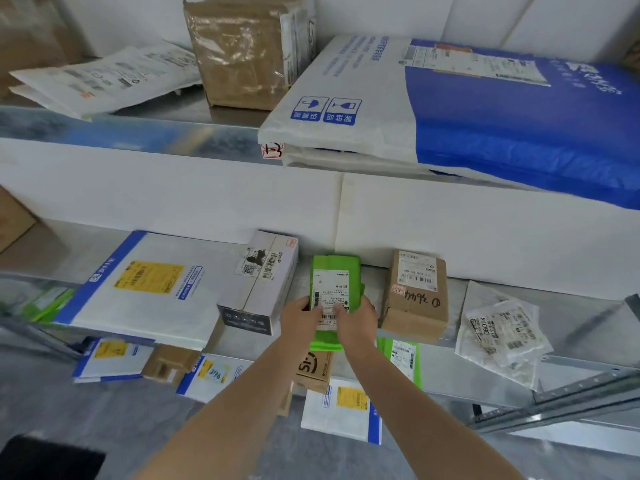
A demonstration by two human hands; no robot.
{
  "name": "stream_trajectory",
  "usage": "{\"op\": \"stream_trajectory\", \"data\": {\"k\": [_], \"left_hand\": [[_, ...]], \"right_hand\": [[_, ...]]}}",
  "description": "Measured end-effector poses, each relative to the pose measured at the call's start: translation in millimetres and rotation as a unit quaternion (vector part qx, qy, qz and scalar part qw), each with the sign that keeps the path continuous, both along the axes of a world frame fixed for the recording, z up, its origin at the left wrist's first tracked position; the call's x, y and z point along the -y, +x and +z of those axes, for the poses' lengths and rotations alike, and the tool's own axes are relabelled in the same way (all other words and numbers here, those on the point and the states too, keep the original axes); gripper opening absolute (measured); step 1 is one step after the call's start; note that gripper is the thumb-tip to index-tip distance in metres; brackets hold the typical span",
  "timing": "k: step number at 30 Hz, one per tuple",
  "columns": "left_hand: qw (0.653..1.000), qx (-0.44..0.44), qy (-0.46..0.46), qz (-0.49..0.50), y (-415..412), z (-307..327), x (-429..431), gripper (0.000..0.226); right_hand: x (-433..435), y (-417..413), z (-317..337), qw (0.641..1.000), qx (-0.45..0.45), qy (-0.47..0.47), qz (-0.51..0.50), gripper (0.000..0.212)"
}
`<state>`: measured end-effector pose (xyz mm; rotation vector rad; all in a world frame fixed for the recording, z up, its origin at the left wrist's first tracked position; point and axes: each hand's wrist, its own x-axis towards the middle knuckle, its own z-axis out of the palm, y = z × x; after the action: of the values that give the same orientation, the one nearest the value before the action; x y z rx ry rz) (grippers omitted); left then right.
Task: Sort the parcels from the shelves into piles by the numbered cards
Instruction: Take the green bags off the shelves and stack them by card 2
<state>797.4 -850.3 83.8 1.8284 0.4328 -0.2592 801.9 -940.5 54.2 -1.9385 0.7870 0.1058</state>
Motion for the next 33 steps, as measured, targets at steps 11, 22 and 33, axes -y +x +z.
{"op": "stream_trajectory", "data": {"k": [11, 22, 33], "left_hand": [[0.977, 0.161, -0.137, 0.009, -74, 62, -27, 0.034], [0.930, 0.245, -0.200, 0.187, -202, 125, -155, 0.035], [0.840, 0.322, -0.111, 0.423, -379, 137, -371, 0.032]], "right_hand": [[-20, -76, 79, 0.976, 0.217, -0.009, 0.002, 0.051], [-149, -175, 160, 0.934, 0.341, -0.014, 0.107, 0.037], [-382, -301, 168, 0.880, 0.323, 0.159, 0.309, 0.036]]}}
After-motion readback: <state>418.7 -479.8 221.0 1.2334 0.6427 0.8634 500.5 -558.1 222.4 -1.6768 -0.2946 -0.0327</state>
